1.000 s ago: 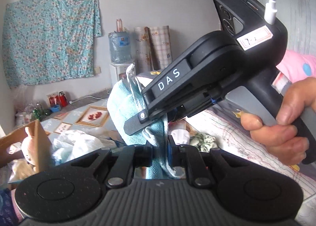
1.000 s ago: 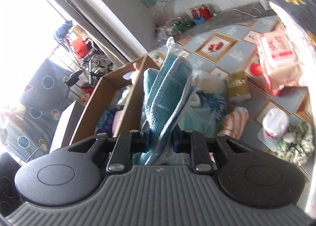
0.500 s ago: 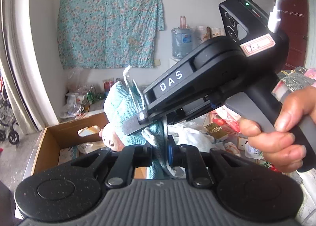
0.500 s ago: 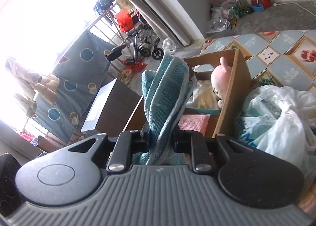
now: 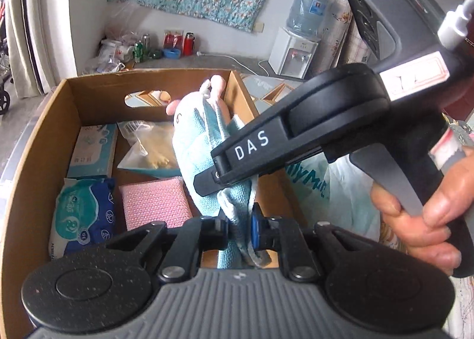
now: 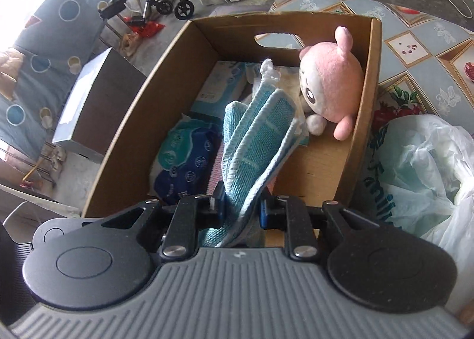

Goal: Organize soft objects
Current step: 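Carry the towel with the right gripper into the cardboard box, then open the right gripper to release the towel beside the bunny, then withdraw the right tool from the box back over the table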

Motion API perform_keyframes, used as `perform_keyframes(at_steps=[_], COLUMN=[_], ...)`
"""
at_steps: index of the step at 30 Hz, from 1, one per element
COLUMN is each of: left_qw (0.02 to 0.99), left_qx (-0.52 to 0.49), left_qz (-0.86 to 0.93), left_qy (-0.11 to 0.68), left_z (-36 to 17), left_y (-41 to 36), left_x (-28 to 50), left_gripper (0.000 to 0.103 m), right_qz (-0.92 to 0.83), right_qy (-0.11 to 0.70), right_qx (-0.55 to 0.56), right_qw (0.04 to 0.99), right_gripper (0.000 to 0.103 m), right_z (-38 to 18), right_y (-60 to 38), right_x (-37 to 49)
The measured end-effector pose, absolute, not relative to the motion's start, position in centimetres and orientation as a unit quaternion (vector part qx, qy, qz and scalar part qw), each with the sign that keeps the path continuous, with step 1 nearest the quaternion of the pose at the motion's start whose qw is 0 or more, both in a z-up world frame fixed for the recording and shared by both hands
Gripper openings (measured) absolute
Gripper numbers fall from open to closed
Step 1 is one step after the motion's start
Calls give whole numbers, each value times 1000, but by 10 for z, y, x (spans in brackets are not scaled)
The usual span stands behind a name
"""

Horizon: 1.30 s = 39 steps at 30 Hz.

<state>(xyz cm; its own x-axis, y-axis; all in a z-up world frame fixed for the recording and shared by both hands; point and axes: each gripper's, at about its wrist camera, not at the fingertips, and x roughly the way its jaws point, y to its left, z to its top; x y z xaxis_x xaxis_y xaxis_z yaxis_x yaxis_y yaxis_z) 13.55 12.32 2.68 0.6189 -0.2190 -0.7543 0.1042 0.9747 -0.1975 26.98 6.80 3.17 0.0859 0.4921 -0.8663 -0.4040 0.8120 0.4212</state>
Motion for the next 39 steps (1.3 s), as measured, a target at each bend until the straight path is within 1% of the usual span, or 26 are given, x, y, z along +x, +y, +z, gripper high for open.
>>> perform_keyframes(at_steps=[3,10,14,22,25,26,27,28,29,30,31,33,35,37,39], left_qw=[888,867,855,847,848,848,847,848,850,853,855,859,866,874,884], left_qx=[-63,-61,-60,-66,-65,-68,-71,-75,-77,-76,-73,-65,-60,-58,-53], left_qz=[-98,-104,-95,-84,-82,-84,-87,-91,-96,-99,-99,-92,-85,-80,-73], left_qy=[444,484,507,521,519,520,520,517,512,508,504,499,488,477,458], left_z=[14,-16,-35,-43,-45,-45,-46,-45,-43,-41,-39,-33,-25,-15,-1], left_y=[120,119,121,122,121,121,121,121,121,121,121,119,120,121,122], left_x=[146,169,182,196,201,202,202,201,199,197,195,190,185,180,174], left_gripper=[15,15,15,15,16,17,18,24,29,37,47,55,57,65,69], right_qz=[285,259,251,250,250,253,253,252,253,255,254,253,249,244,238], right_qy=[609,606,588,572,563,560,557,555,551,546,541,534,528,522,517], right_qx=[8,-7,-22,9,36,47,58,66,71,75,79,87,97,104,113], right_qw=[740,752,769,781,787,788,789,790,792,795,798,802,806,811,814], right_gripper=[22,23,29,30,31,32,35,38,44,48,49,53,55,56,59], right_z=[22,4,9,15,21,23,26,30,33,37,41,47,51,55,60], right_y=[73,69,70,60,50,46,41,37,33,29,25,16,8,-1,-13], right_x=[272,282,283,290,292,292,291,291,290,289,287,285,282,278,273])
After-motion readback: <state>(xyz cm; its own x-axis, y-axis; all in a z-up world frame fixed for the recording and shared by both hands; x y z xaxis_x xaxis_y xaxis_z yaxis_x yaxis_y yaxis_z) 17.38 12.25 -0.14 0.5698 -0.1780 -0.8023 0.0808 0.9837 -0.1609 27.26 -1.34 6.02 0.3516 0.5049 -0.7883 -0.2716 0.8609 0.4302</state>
